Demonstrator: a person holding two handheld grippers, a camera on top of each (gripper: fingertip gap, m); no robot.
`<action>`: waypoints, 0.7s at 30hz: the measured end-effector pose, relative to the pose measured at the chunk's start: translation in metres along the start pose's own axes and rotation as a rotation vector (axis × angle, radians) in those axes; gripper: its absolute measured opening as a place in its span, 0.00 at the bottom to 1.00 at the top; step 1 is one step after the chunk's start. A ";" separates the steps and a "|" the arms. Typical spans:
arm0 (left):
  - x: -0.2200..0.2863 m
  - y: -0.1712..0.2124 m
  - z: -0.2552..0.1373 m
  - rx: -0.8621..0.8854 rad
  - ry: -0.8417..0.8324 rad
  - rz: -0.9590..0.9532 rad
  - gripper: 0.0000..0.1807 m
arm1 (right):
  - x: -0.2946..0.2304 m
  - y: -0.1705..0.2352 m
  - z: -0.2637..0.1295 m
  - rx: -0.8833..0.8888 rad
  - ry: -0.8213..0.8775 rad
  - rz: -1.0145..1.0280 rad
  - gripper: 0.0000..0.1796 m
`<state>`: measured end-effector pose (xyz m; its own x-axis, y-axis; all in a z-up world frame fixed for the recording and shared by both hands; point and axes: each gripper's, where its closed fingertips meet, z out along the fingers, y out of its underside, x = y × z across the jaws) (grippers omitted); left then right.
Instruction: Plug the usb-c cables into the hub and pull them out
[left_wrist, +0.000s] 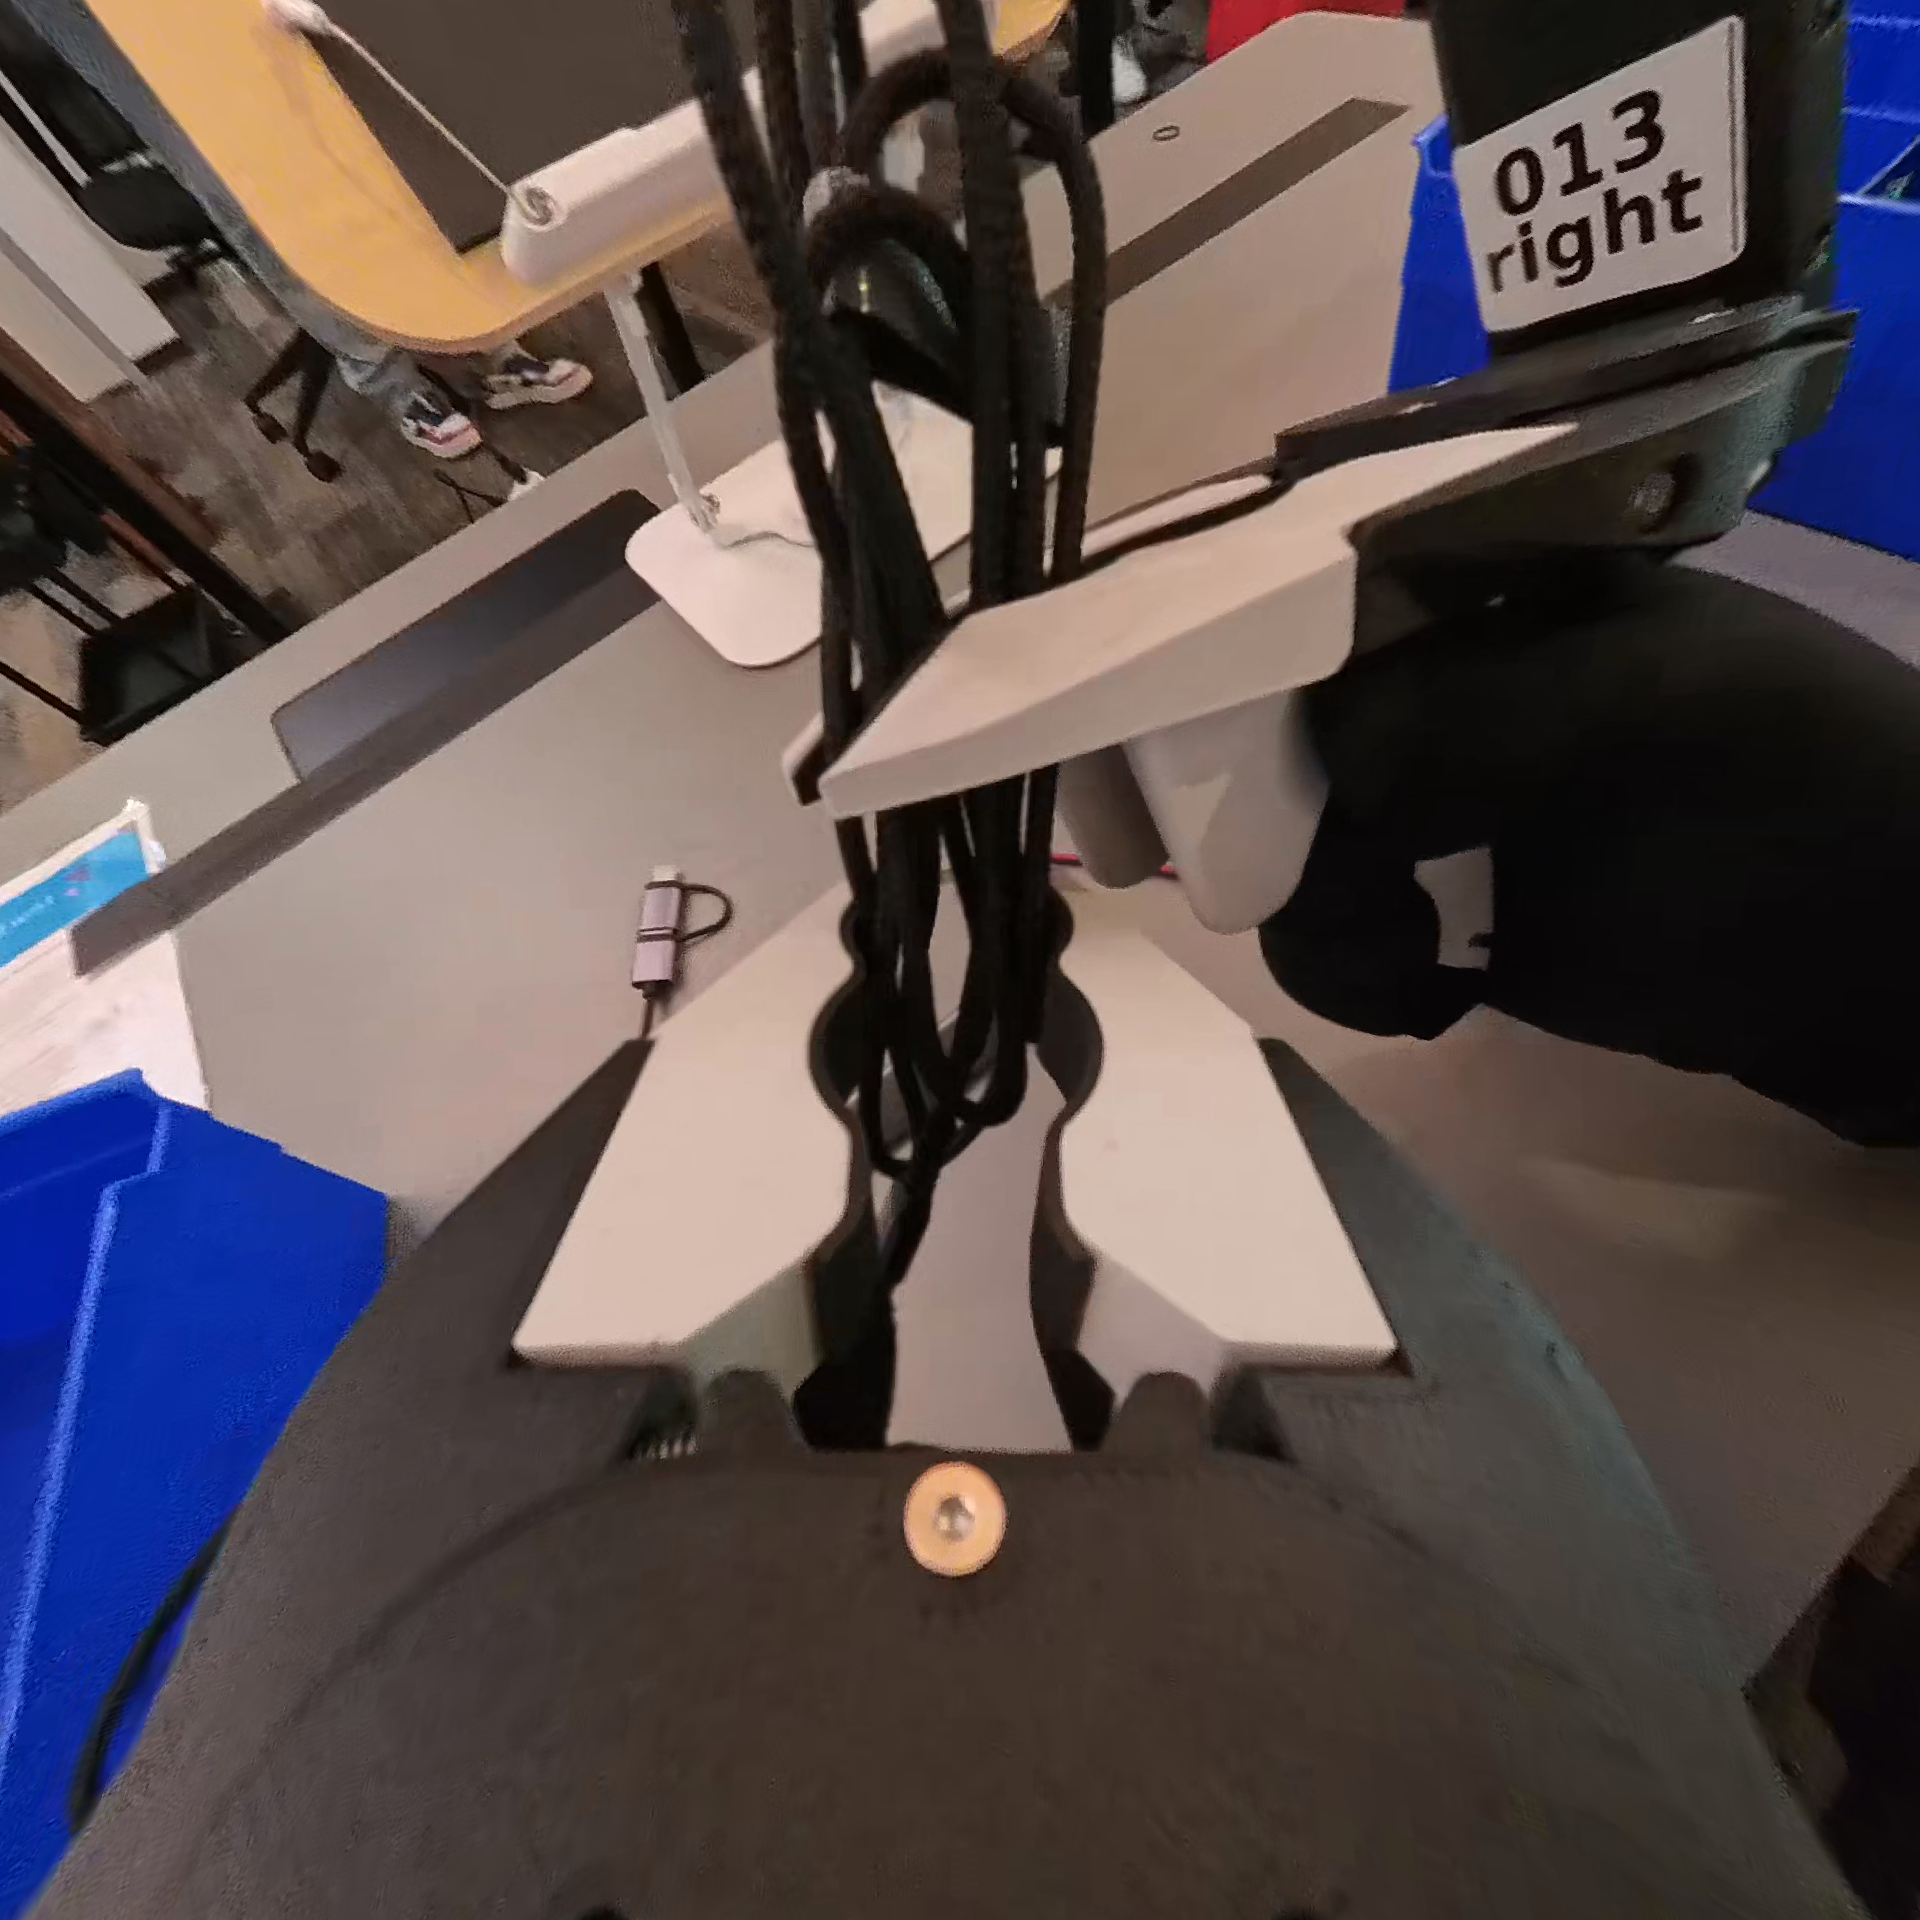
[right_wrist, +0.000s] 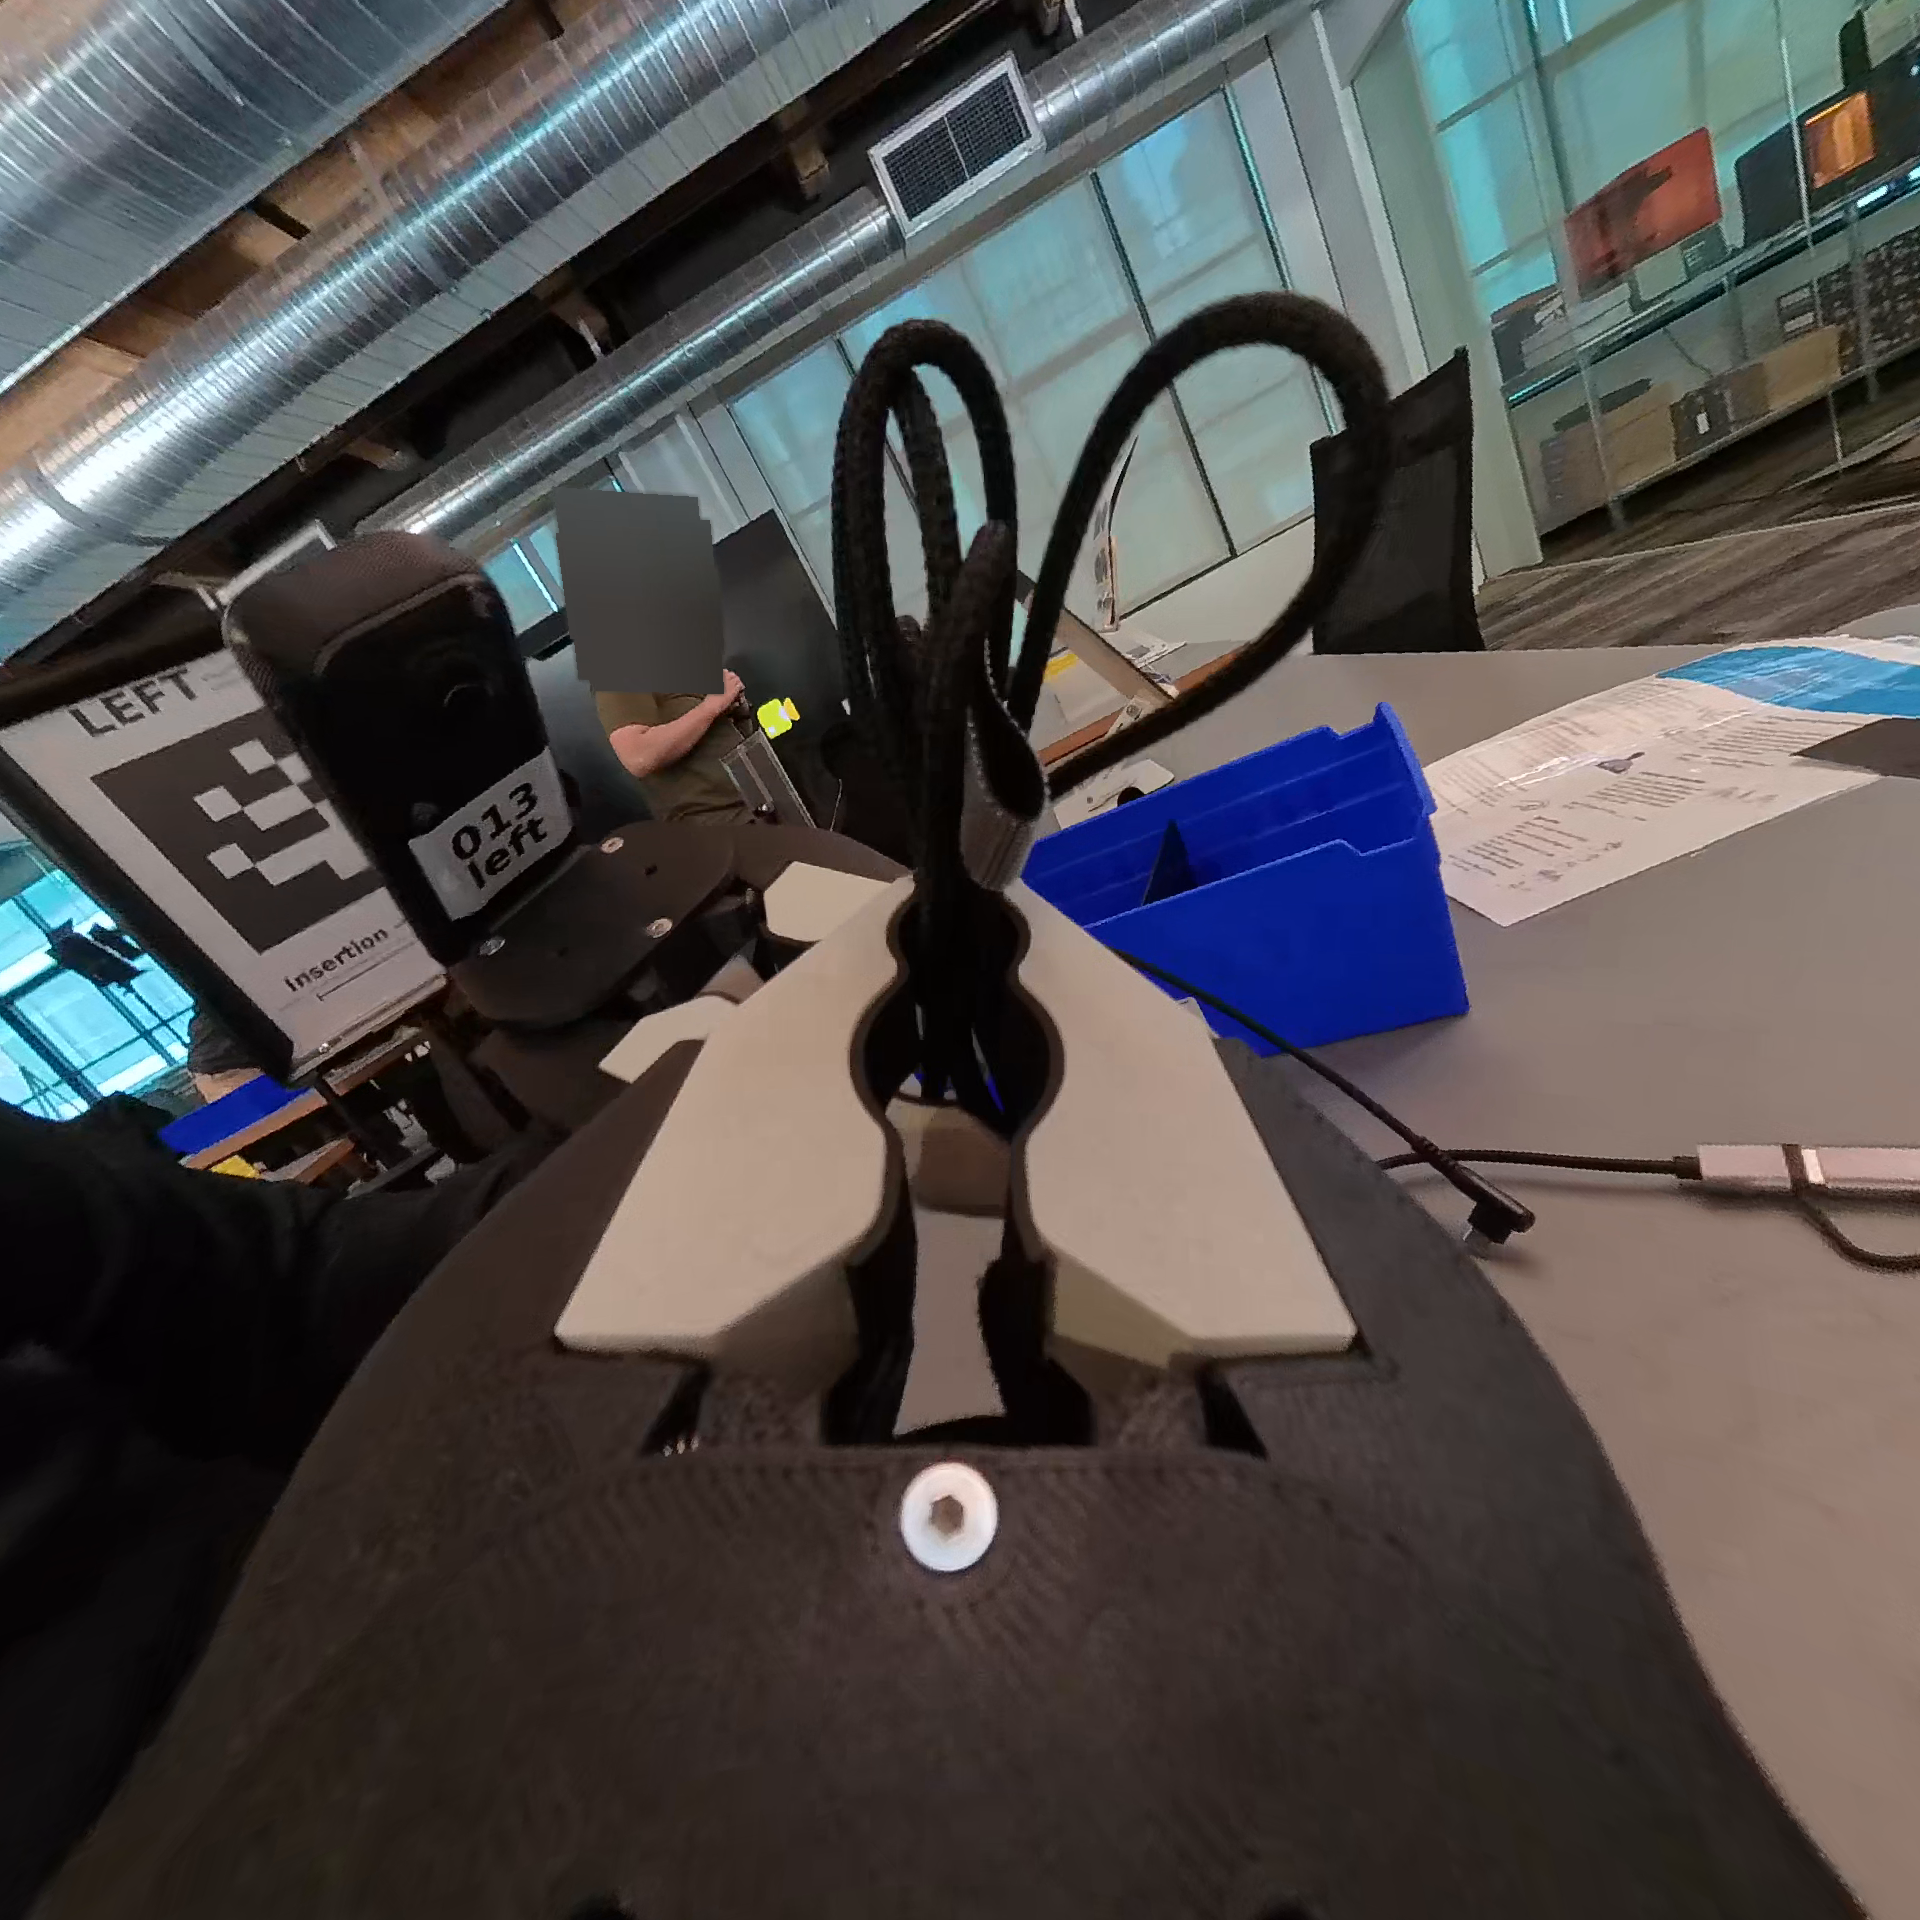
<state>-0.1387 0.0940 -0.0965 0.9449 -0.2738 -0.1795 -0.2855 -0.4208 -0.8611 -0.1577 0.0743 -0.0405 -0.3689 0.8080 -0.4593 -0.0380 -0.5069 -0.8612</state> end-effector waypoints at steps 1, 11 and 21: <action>0.001 0.002 0.000 -0.002 0.022 -0.020 0.11 | -0.001 0.002 0.000 -0.011 -0.001 -0.006 0.04; 0.019 -0.011 -0.023 0.145 0.451 -0.289 0.03 | -0.012 -0.003 -0.015 -0.077 -0.028 -0.086 0.32; 0.081 -0.017 -0.072 0.221 1.101 -0.255 0.03 | -0.074 -0.008 -0.022 -0.148 -0.617 0.103 0.36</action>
<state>-0.0692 0.0165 -0.0619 0.2880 -0.8551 0.4312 0.0309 -0.4417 -0.8966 -0.1101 0.0253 -0.0046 -0.8321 0.4136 -0.3695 0.1386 -0.4901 -0.8606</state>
